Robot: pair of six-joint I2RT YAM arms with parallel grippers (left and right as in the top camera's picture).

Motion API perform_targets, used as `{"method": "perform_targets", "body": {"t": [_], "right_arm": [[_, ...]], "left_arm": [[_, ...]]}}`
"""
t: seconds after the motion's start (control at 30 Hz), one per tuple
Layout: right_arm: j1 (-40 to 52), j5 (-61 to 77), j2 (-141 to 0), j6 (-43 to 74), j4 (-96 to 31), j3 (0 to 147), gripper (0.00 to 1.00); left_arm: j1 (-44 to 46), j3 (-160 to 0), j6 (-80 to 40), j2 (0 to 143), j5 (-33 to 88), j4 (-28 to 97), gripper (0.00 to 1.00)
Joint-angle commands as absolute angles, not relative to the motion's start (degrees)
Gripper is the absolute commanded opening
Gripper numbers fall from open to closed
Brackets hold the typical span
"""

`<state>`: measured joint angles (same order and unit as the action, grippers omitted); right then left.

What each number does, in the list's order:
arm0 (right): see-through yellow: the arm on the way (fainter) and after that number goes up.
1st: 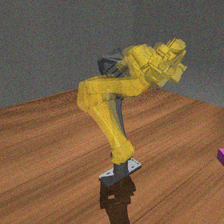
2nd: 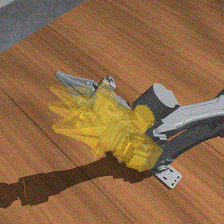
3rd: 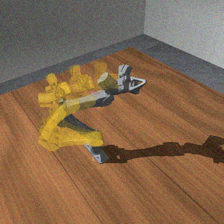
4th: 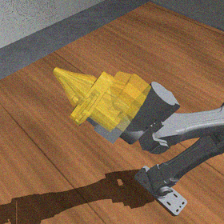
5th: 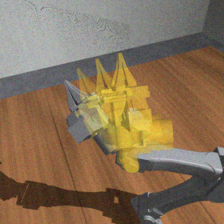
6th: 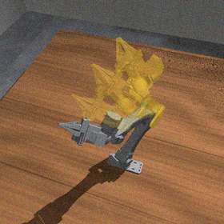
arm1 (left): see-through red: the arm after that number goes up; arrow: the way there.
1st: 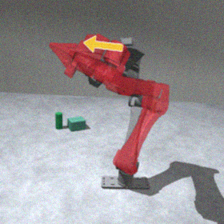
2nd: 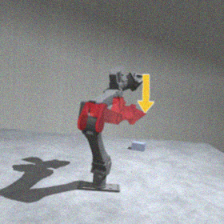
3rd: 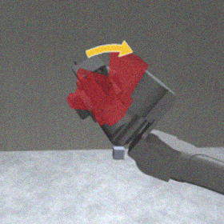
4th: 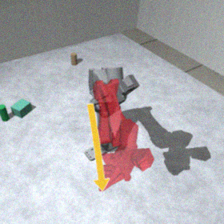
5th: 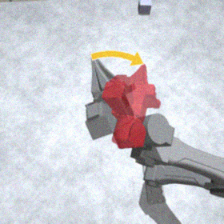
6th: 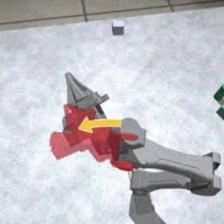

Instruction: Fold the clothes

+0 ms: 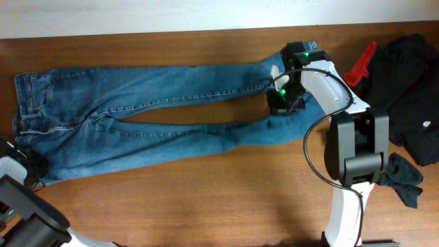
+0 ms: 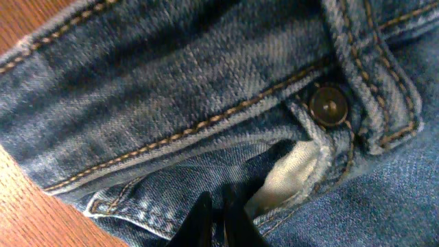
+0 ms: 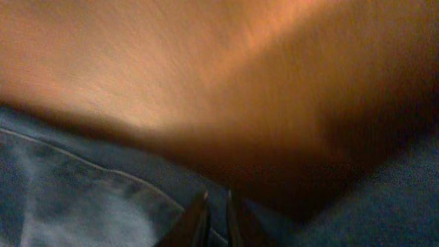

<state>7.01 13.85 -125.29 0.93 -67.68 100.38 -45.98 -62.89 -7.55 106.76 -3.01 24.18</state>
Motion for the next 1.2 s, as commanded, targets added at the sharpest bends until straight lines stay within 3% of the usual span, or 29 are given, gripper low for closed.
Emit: {"method": "perform_targets", "body": {"t": [0.0,0.1,0.23,0.43,0.5,0.57,0.7,0.73,0.8,0.9,0.93,0.97,1.0,1.07,1.1,1.17], "right_arm": [[6.31,-6.00,-116.84,8.21,-75.07,100.55,0.12],[5.98,-17.98,-108.75,20.80,-87.61,100.55,0.12],[6.04,-17.65,-105.32,26.02,-93.71,100.53,0.10],[5.93,-11.35,-105.58,19.97,-79.59,99.22,0.21],[5.91,-9.47,-106.67,19.46,-73.65,97.86,0.37],[5.85,-9.82,-108.68,27.16,-73.28,97.86,0.71],[6.15,-9.65,-113.03,38.13,-73.32,97.76,0.89],[6.28,-9.72,-114.72,39.51,-73.49,97.76,0.89],[6.37,-10.63,-117.71,41.80,-74.00,97.67,0.77],[6.24,-14.39,-120.55,45.91,-76.16,97.65,0.76],[6.26,-16.21,-121.36,46.72,-77.54,97.67,0.70],[6.26,-17.98,-121.60,47.35,-78.83,97.67,0.58],[6.26,-19.27,-121.67,47.48,-79.44,97.67,0.36],[6.24,-20.23,-121.45,47.46,-79.75,97.67,0.12],[6.24,-20.18,-121.30,47.44,-79.72,97.71,0.04],[6.26,-19.64,-120.66,46.54,-79.15,97.73,0.04]], "left_arm": [[-45.80,-63.96,-6.72,107.68,-2.33,24.43,0.08],[-45.80,-63.96,-6.72,107.68,-2.35,24.18,0.08],[-45.80,-63.96,-6.72,107.68,-2.33,24.05,0.08],[-45.80,-63.96,-6.31,107.68,-2.35,23.55,0.08],[-45.80,-63.96,-6.31,107.68,-2.35,23.55,0.08],[-45.80,-63.96,-6.33,107.68,-2.35,23.55,0.08],[-45.80,-63.96,-6.33,107.68,-2.33,23.55,0.08],[-45.80,-63.96,-6.33,107.68,-2.33,23.55,0.08],[-45.80,-63.96,-6.33,107.68,-2.33,23.55,0.08],[-45.80,-63.96,-6.33,107.68,-2.31,23.57,0.08],[-45.80,-63.96,-6.33,107.68,-2.31,23.62,0.08],[-45.80,-63.96,-6.33,107.68,-2.31,23.62,0.08],[-45.80,-63.96,-6.33,107.68,-2.31,23.62,0.08],[-45.80,-63.96,-6.33,107.68,-2.31,23.62,0.08],[-45.80,-63.96,-6.33,107.68,-2.31,23.59,0.08],[-45.80,-63.96,-6.33,107.68,-2.31,23.62,0.08]]}}
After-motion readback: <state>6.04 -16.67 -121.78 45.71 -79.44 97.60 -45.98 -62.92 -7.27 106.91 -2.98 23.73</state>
